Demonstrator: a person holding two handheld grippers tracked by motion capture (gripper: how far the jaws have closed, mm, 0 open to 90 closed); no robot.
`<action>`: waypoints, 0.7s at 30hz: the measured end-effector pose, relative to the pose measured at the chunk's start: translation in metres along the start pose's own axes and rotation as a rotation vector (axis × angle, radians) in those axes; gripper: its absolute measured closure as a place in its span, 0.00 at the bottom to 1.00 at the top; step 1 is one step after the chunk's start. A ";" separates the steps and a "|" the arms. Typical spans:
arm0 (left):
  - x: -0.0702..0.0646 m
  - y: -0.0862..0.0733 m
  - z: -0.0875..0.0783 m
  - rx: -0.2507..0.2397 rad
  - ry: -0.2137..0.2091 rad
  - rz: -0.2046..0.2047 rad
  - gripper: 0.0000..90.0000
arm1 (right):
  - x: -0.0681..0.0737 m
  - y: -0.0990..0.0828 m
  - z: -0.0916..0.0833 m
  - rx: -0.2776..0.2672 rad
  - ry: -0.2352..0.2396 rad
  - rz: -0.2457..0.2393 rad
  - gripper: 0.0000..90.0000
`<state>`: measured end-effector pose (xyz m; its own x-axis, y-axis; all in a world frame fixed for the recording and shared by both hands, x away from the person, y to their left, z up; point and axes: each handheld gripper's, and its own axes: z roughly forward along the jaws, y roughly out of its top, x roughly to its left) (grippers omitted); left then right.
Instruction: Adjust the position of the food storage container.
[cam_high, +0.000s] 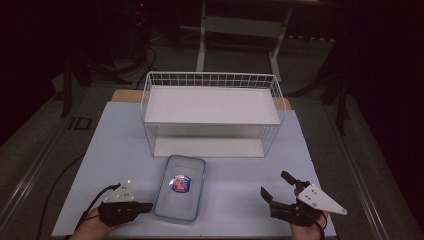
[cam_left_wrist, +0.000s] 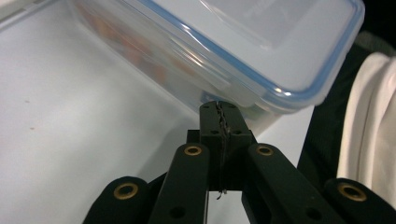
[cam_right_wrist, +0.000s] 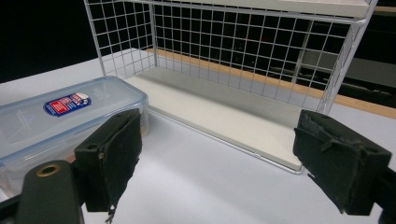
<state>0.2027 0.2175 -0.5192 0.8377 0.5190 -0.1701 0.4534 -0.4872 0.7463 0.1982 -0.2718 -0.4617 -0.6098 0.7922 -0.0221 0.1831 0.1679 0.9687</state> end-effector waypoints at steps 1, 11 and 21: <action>-0.001 0.001 0.001 -0.001 0.001 0.006 0.98 | 0.000 0.000 0.000 0.000 -0.001 0.000 0.17; -0.015 0.013 0.023 0.017 -0.073 0.037 0.98 | 0.000 0.000 0.000 0.002 -0.003 -0.001 0.17; -0.033 0.035 0.054 0.026 -0.137 0.097 0.98 | 0.000 0.000 -0.001 0.000 -0.005 -0.001 0.17</action>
<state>0.2072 0.1451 -0.5223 0.9106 0.3691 -0.1859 0.3751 -0.5494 0.7466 0.1977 -0.2725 -0.4611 -0.6062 0.7949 -0.0241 0.1827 0.1687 0.9686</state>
